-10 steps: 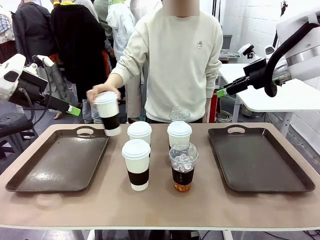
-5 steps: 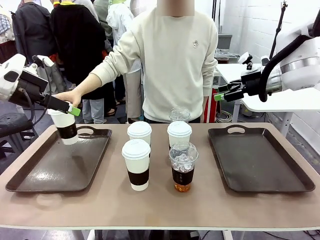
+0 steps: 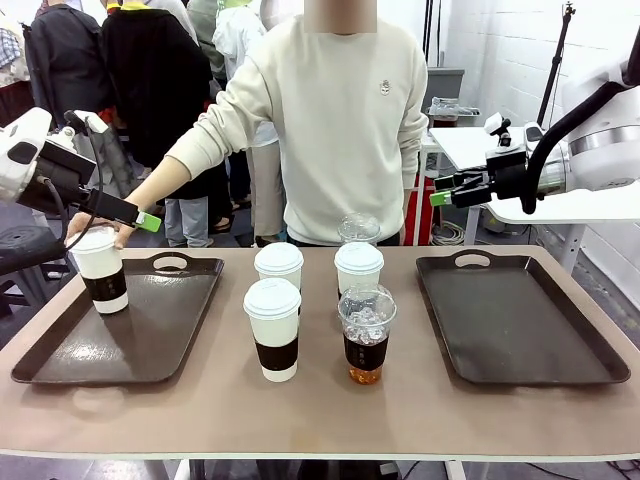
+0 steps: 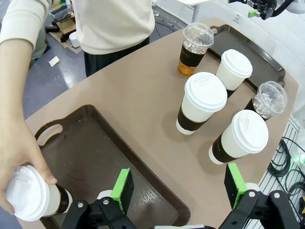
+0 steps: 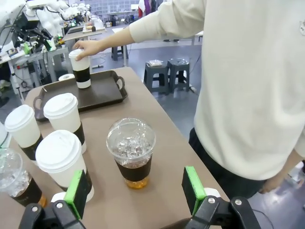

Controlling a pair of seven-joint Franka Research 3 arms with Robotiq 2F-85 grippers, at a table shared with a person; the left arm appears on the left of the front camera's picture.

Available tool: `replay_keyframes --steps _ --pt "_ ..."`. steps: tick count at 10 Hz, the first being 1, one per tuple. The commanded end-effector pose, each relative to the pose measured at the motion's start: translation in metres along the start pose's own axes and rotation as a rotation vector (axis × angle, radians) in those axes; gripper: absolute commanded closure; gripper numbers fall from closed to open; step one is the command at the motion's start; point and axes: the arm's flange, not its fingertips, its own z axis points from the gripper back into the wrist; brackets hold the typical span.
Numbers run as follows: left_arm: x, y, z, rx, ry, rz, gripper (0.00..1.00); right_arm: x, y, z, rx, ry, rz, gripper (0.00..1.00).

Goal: Distribute the coffee onto the tray.
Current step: Pick up one iced Americano and place it on the right Handle tray.

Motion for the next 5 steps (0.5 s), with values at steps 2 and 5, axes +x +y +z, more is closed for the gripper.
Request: replay_keyframes --steps 2,5 --pt "0.000 0.000 -0.001 -0.010 -0.004 0.010 0.00 0.004 0.002 -0.004 -0.020 0.014 0.013 0.00" --pt "0.000 0.000 -0.001 -0.010 -0.004 0.010 0.00 -0.022 -0.014 -0.002 0.026 -0.022 0.051 0.00"
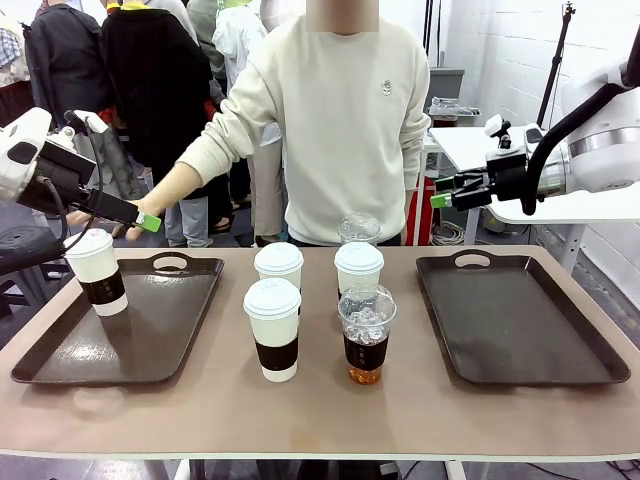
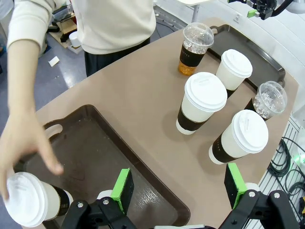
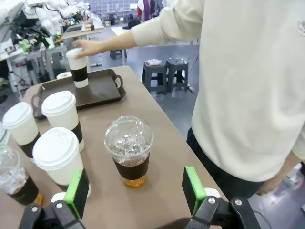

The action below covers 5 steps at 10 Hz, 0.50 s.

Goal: Distribute the coffee onto the tray.
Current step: Pick up one iced Americano and place it on the right Handle tray.

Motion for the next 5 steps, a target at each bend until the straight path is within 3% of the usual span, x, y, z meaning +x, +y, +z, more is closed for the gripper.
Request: replay_keyframes --steps 1,5 --pt "0.000 0.000 -0.001 -0.010 -0.004 0.010 0.00 -0.024 -0.015 -0.004 0.032 -0.033 0.072 0.00" --pt "0.000 0.000 -0.001 -0.010 -0.004 0.010 0.00 -0.047 -0.033 -0.028 0.119 -0.041 0.080 0.00"
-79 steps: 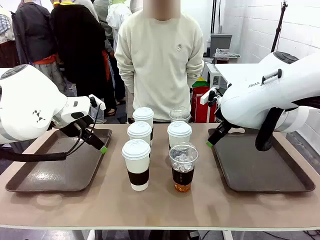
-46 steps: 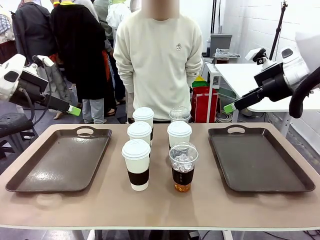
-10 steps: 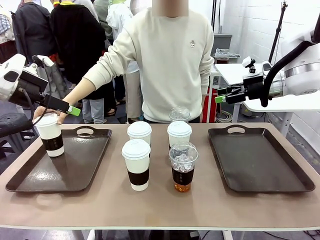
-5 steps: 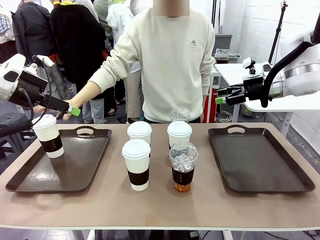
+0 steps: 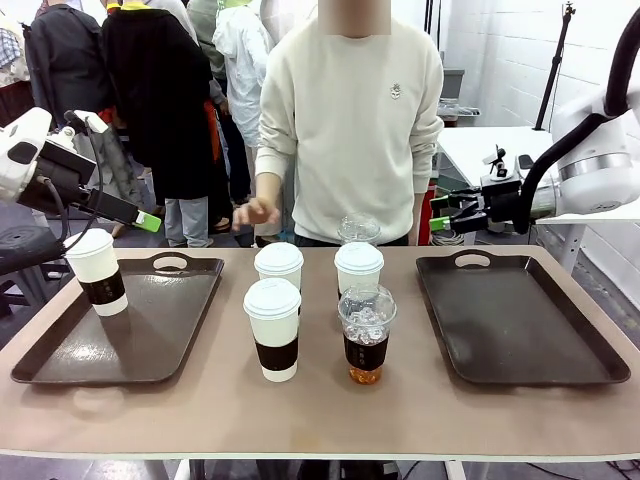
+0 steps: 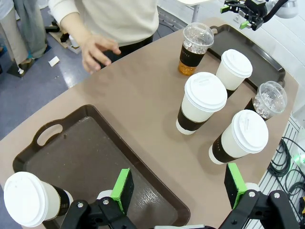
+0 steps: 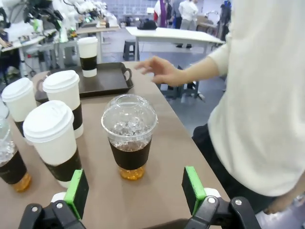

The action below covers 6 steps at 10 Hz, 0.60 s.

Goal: Distribute the coffee onto the tray.
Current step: Pick up one iced Americano and place it on the right Handle tray.

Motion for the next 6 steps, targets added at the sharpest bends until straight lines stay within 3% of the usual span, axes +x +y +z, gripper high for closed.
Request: replay_keyframes --steps 1,6 --pt "0.0002 0.0003 -0.0006 -0.010 -0.004 0.010 0.00 -0.0050 -0.0132 -0.0102 0.055 -0.007 -0.015 0.00" --pt "0.0002 0.0003 -0.0006 -0.010 -0.004 0.010 0.00 -0.0049 -0.0041 -0.0065 0.018 -0.008 -0.005 0.00"
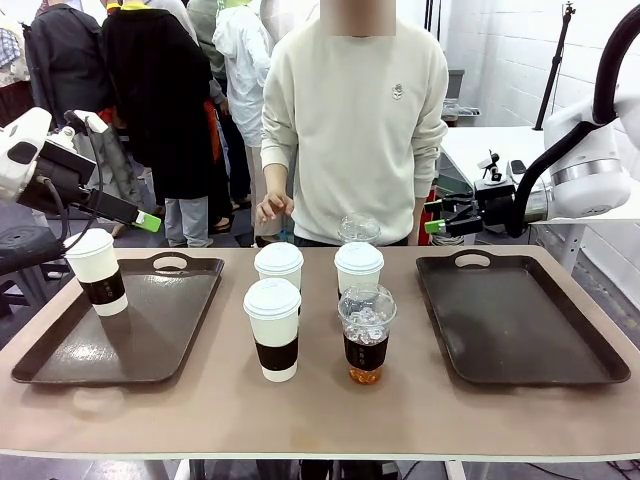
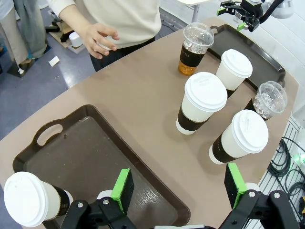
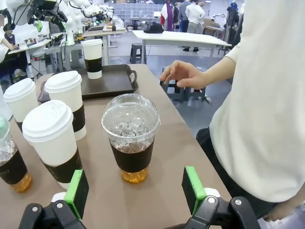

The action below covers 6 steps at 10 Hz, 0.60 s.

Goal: Distribute the coffee onto the tray.
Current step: Pick up one iced Americano and place it on the right Handle tray.

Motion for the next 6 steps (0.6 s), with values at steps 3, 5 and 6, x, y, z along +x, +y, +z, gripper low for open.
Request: replay_keyframes --steps 3,5,6 --pt "0.000 0.000 -0.001 -0.010 -0.004 0.010 0.00 -0.010 -0.007 0.001 -0.019 -0.026 -0.007 0.00" --pt "0.000 0.000 -0.001 -0.010 -0.004 0.010 0.00 -0.031 -0.020 -0.008 -0.039 -0.041 -0.016 0.00" --pt "0.000 0.000 -0.001 -0.010 -0.004 0.010 0.00 -0.039 -0.025 -0.015 -0.038 -0.041 -0.024 0.00"
